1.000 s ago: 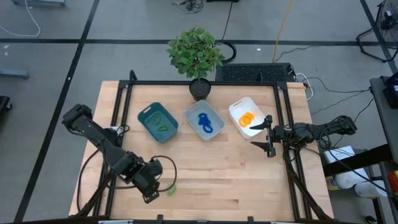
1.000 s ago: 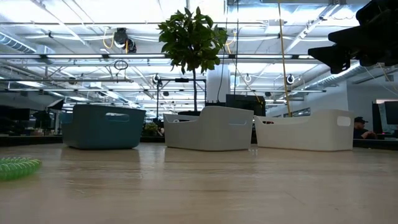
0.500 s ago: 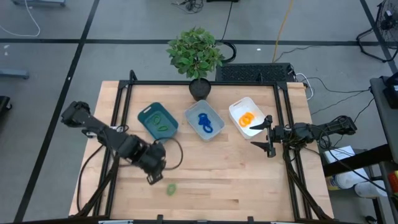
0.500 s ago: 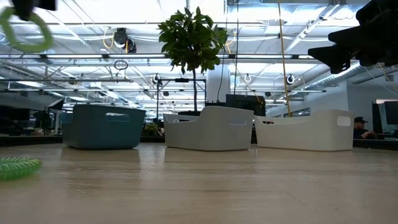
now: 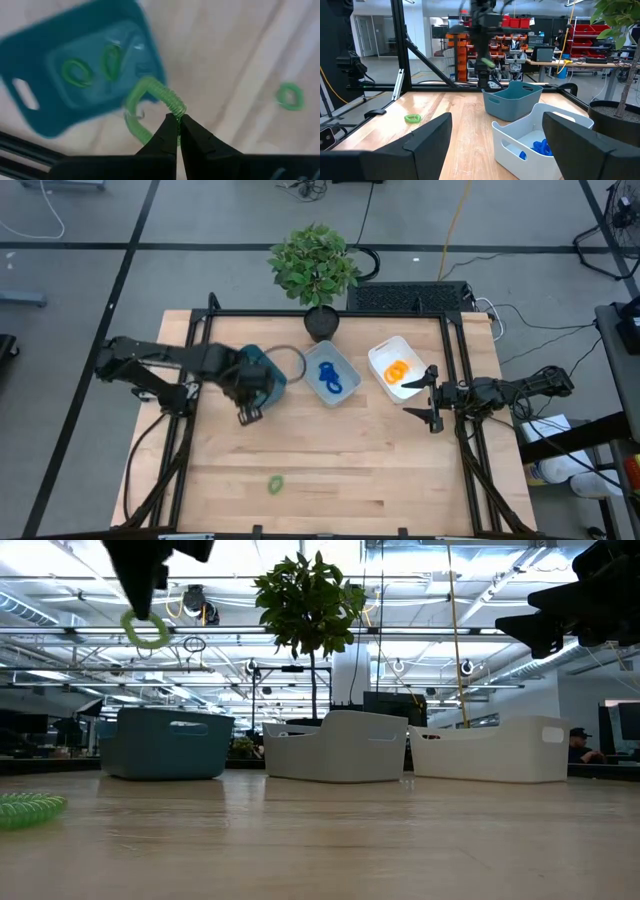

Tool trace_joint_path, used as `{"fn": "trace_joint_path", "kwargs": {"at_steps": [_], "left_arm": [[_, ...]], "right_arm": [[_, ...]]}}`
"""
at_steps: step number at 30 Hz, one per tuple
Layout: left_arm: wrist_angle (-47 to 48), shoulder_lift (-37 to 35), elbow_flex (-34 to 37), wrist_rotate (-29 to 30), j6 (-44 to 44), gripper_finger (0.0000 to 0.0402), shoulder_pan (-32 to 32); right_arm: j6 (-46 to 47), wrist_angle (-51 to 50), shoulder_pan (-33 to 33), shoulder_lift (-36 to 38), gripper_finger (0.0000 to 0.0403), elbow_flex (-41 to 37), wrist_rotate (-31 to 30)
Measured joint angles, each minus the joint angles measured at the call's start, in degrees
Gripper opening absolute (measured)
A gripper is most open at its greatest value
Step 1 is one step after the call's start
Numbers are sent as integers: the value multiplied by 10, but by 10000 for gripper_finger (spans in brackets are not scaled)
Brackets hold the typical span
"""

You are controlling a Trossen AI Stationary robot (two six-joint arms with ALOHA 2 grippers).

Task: Sort spring keychains
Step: Put the top green spring keychain into the blue bin

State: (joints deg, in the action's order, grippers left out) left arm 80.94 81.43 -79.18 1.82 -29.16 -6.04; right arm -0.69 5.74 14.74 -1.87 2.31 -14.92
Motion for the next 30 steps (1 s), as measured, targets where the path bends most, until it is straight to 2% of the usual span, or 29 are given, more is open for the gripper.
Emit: {"fn": "trace_joint_path", "kwargs": {"at_steps": [8,13,22,30], "left_arm": [[0,-5,0,16,129,4,143],[-16,-6,13,30,168,4,208],[-106,-5,109,32,176,4,244],[-167,-5,190,67,151,4,248]], "right_arm": [[0,0,0,0,297,0,0],[0,0,0,0,297,0,0],[0,0,0,0,297,0,0],[0,0,0,0,297,0,0]]}}
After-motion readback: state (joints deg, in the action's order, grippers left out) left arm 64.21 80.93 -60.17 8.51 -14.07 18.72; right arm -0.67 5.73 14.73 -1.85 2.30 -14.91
